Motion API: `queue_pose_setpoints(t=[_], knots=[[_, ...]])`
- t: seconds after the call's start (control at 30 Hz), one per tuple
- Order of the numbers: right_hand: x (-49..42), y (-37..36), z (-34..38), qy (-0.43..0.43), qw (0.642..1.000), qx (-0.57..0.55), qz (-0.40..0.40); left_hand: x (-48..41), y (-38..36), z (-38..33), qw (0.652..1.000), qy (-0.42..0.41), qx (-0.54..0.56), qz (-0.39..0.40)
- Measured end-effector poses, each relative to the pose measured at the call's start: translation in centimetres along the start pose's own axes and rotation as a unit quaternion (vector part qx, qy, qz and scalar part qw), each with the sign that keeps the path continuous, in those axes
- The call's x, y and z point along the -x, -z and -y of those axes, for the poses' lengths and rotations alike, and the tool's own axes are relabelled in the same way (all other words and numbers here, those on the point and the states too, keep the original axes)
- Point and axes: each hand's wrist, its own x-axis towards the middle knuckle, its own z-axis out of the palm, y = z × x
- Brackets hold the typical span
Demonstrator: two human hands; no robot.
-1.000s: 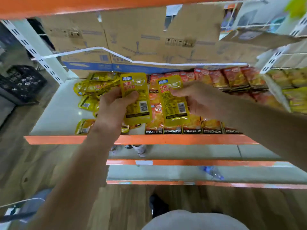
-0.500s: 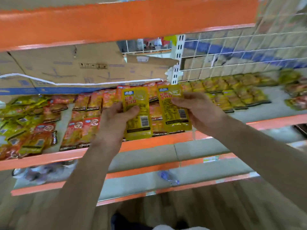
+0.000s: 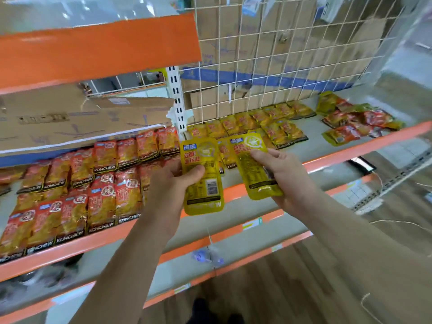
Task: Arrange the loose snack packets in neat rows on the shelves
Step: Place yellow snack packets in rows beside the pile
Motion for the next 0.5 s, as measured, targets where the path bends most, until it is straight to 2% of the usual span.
queue_pose_setpoints(t=[0.13, 0.37, 0.5], knots=[[0.4, 0.9, 0.4, 0.004, 0.999, -0.004, -0.039, -1.6, -1.2, 0.6, 1.0, -0.012, -0.01, 0.012], [0.2, 1.9, 1.4, -0.006, 0.996, -0.009, -0.089, -3.8, -3.3, 0.5, 0.999, 0.015, 0.009, 0.044], [-0.6, 2.4, 1.3, -0.002, 0.995, -0.01, -0.095, -4.9, -4.1, 0.7, 0.998, 0.015, -0.006, 0.063]])
